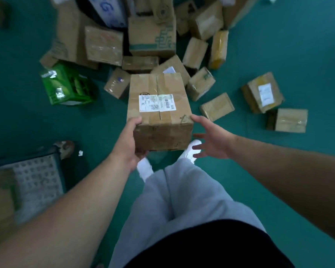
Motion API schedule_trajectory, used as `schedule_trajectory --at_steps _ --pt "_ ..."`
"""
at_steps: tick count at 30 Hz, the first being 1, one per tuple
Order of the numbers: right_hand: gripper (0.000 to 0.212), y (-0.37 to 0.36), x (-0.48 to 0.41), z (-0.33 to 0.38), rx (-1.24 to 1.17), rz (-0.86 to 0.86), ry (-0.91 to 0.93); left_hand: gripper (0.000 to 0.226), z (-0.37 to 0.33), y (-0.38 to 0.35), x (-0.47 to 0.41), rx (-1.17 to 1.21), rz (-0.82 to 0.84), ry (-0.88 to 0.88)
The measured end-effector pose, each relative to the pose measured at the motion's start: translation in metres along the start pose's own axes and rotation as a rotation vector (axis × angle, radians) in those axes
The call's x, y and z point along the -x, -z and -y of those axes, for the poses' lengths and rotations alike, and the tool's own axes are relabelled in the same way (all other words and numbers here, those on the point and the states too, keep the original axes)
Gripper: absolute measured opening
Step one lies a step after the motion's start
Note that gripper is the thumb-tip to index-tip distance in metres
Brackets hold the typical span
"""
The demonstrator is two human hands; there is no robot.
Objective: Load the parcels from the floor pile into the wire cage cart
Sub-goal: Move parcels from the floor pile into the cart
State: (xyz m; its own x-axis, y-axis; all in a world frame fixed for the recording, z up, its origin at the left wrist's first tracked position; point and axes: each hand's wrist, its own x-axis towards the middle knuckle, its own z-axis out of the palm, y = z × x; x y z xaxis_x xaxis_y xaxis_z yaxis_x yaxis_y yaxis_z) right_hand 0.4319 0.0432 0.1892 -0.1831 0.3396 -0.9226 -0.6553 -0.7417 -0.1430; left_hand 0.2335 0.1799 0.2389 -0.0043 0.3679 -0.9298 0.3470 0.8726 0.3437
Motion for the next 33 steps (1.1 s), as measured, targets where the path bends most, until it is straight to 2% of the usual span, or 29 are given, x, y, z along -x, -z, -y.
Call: schedule_trajectory --at_steps 1,5,11,14,19,22,26,30,33 --pt "0.073 -0.009 0.013 0.001 0.031 0.029 0.002 0.027 0.005 0.011 0.016 0.05 -0.005 -0.02" --pt "0.046 -0.075 0.057 0.001 0.193 0.161 0.078 0.028 0.03 0.06 0.076 0.304 -0.034 -0.057" --pt "0.06 -0.179 0.095 -0.055 0.389 0.171 0.16 0.032 0.104 0.15 0.145 0.64 -0.081 -0.128" --pt "0.051 -0.229 0.109 -0.102 0.482 0.169 0.208 0.03 0.153 0.195 0.175 0.755 -0.101 -0.141" --pt "0.05 -0.321 0.11 -0.237 0.551 0.17 0.221 0.036 0.268 0.289 0.212 0.965 -0.169 -0.145" --pt "0.042 -0.374 0.114 -0.312 0.687 0.143 0.168 0.041 0.329 0.35 0.236 1.074 -0.272 -0.17" --pt "0.053 -0.442 0.113 -0.386 0.913 0.255 0.036 0.035 0.393 0.424 0.268 1.222 -0.423 -0.217" --pt "0.046 -0.498 0.111 -0.419 1.021 0.364 0.031 0.037 0.424 0.464 0.282 1.321 -0.498 -0.245" --pt "0.044 -0.532 0.102 -0.438 1.077 0.357 0.045 0.038 0.434 0.486 0.286 1.384 -0.515 -0.244"
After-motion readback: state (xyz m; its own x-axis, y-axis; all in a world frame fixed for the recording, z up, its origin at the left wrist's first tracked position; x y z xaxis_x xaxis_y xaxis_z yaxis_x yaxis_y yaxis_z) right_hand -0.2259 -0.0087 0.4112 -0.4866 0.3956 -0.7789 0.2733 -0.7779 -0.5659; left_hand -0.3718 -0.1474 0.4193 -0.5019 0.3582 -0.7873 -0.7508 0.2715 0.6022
